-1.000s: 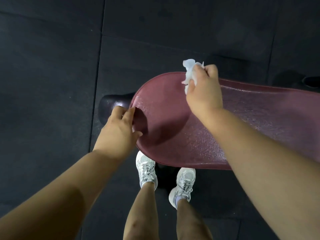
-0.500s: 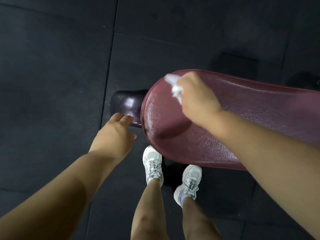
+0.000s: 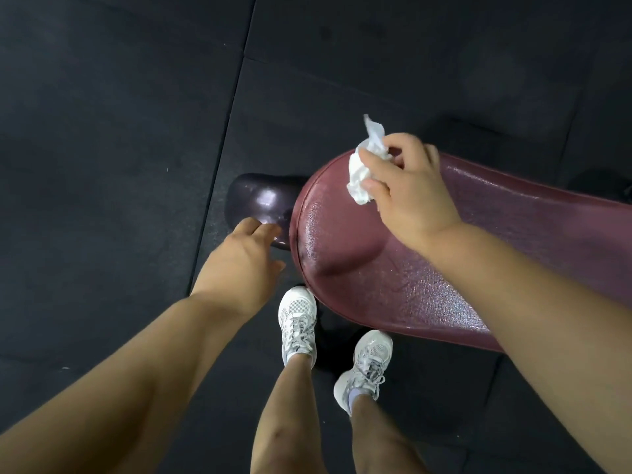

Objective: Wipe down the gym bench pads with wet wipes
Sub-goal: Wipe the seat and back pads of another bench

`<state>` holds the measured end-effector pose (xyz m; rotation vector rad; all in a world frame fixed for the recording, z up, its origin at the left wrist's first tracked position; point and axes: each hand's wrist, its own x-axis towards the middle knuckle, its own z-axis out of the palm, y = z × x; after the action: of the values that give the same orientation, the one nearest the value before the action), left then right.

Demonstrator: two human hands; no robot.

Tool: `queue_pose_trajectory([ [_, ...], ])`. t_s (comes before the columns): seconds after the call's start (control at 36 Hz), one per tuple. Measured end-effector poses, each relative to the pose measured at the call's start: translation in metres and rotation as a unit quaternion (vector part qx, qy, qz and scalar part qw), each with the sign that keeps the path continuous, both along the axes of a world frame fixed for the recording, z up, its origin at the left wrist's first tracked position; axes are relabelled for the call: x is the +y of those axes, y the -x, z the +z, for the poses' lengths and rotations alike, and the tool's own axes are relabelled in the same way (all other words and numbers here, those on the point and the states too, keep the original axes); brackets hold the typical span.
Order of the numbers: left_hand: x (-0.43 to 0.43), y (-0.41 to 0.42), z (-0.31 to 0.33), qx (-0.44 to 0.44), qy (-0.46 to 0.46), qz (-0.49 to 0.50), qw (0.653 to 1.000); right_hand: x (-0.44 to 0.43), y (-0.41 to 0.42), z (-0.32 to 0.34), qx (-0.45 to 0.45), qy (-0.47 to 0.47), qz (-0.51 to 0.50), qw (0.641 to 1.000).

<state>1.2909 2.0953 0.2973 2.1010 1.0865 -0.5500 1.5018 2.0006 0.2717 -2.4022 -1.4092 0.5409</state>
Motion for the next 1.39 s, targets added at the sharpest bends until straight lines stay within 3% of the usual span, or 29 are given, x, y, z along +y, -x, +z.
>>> queue_pose_trajectory([
  [0.22,0.003,0.006,-0.001,0.003,-0.003,0.014,1.0,0.017,0.047,-0.008,0.012,-0.045,-0.087,0.995],
  [0.33,0.007,0.012,-0.002,0.014,-0.009,0.01,1.0,-0.003,0.078,-0.01,-0.009,-0.095,0.097,0.991],
  [0.44,0.011,0.015,-0.002,0.021,-0.006,0.017,1.0,-0.029,0.078,-0.013,-0.002,-0.089,0.272,0.958],
  [0.53,0.012,0.015,-0.002,0.023,0.002,0.016,1.0,-0.022,0.059,-0.009,-0.015,-0.067,0.345,0.936],
  [0.58,0.011,0.014,-0.002,0.025,0.003,0.011,1.0,-0.011,0.045,-0.01,-0.028,-0.059,0.305,0.95],
  [0.64,0.01,0.012,-0.004,0.022,-0.003,0.005,1.0,0.001,0.036,-0.013,-0.079,-0.05,0.2,0.975],
  [0.69,0.009,0.011,-0.006,0.022,-0.009,-0.002,1.0,0.009,0.042,-0.015,-0.037,-0.06,0.05,0.996],
  [0.75,0.01,0.011,-0.007,0.024,-0.011,-0.011,1.0,0.005,0.06,-0.017,-0.031,-0.076,-0.008,0.997],
  [0.81,0.011,0.011,-0.008,0.024,-0.011,-0.021,0.999,-0.013,0.082,-0.019,-0.008,-0.086,0.019,0.996],
  [0.86,0.013,0.011,-0.007,0.025,-0.011,-0.03,0.999,-0.04,0.095,-0.02,0.013,-0.095,0.108,0.989],
  [0.97,0.013,0.007,-0.007,0.024,-0.012,-0.047,0.999,-0.073,0.071,-0.015,-0.016,-0.024,0.257,0.966],
  [1.03,0.012,0.002,-0.007,0.018,-0.014,-0.06,0.998,-0.068,0.038,-0.017,-0.049,-0.018,0.217,0.975],
  [1.08,0.01,-0.004,-0.007,0.01,-0.017,-0.07,0.997,-0.058,0.002,-0.015,-0.1,-0.018,0.109,0.989],
  [1.17,0.004,-0.016,-0.005,-0.015,-0.018,-0.07,0.997,-0.048,-0.028,-0.014,-0.093,-0.041,-0.119,0.988],
  [1.22,-0.001,-0.024,-0.003,-0.031,-0.022,-0.067,0.997,-0.046,-0.014,-0.019,-0.068,-0.048,-0.206,0.975],
  [1.31,-0.009,-0.031,-0.002,-0.031,-0.027,-0.074,0.996,-0.052,0.043,-0.017,-0.028,-0.072,-0.204,0.976],
  [1.39,-0.015,-0.031,-0.002,-0.039,-0.02,-0.083,0.996,-0.078,0.103,-0.012,0.04,-0.077,-0.051,0.995],
])
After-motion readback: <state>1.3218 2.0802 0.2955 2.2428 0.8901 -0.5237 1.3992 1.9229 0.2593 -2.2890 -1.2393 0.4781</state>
